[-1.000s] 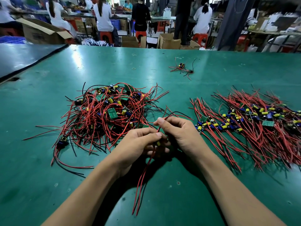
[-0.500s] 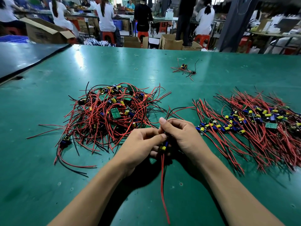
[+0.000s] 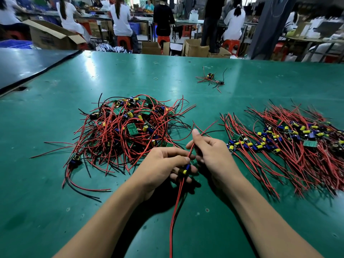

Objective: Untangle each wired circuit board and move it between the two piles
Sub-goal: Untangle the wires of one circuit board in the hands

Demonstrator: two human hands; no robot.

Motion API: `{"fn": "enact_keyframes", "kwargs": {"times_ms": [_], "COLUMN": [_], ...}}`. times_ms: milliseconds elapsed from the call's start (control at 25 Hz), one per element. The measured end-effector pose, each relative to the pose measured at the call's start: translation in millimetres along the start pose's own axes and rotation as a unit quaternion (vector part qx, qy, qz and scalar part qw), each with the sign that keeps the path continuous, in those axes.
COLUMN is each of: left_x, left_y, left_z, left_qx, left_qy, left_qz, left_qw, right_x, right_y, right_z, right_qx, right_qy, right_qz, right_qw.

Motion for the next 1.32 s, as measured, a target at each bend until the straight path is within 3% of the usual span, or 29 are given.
{"fn": "enact_keyframes", "kwargs": {"times_ms": [200, 360, 480, 600, 680, 760, 840, 1000, 1160, 1320], "left_x": [1, 0, -1, -2, -3, -3, -3, -1, 0, -2], "left_y": [2, 2, 2, 1, 1, 2, 2, 3, 1, 4], "left_z": [1, -1, -2, -3, -3, -4, -5, -3, -3, -4], "left_qx": [-0.026, 0.002, 0.028, 0.035, 0.035, 0.040, 0.042, 0.015, -0.009, 0.011], "left_qy": [-0.018, -0.006, 0.002, 0.004, 0.003, 0.004, 0.007, 0.013, 0.010, 0.016], "left_qz": [0.015, 0.029, 0.053, 0.059, 0.057, 0.061, 0.068, 0.057, 0.004, 0.003], "left_qw": [0.999, 1.000, 0.998, 0.998, 0.998, 0.997, 0.997, 0.998, 1.000, 1.000], "right_x": [-6, 6, 14, 12, 9, 7, 6, 4, 4, -5], "right_y": [-9, 6, 25, 27, 21, 18, 19, 16, 7, 6], "right_z": [-10, -3, 4, 8, 8, 7, 6, 7, 1, -1], "right_qx": [0.130, 0.110, 0.046, 0.003, -0.002, 0.027, 0.052, 0.060, 0.173, 0.181], "right_qy": [-0.027, 0.062, 0.106, 0.079, -0.013, -0.122, -0.180, -0.147, -0.080, -0.107], "right_qz": [0.032, -0.153, -0.191, -0.121, 0.000, 0.130, 0.203, 0.188, 0.146, 0.079], "right_qw": [0.991, 0.980, 0.975, 0.990, 1.000, 0.984, 0.961, 0.969, 0.971, 0.974]}}
Point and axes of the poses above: each hand's wrist, its own z-axis towards the middle knuckle, its own y-axis out of the back of the hand, x = y × z, the point moved 3 cm from there along z, towards the middle knuckle, and after that the axes turned 4 degrees about z, right-handed, at the moved point
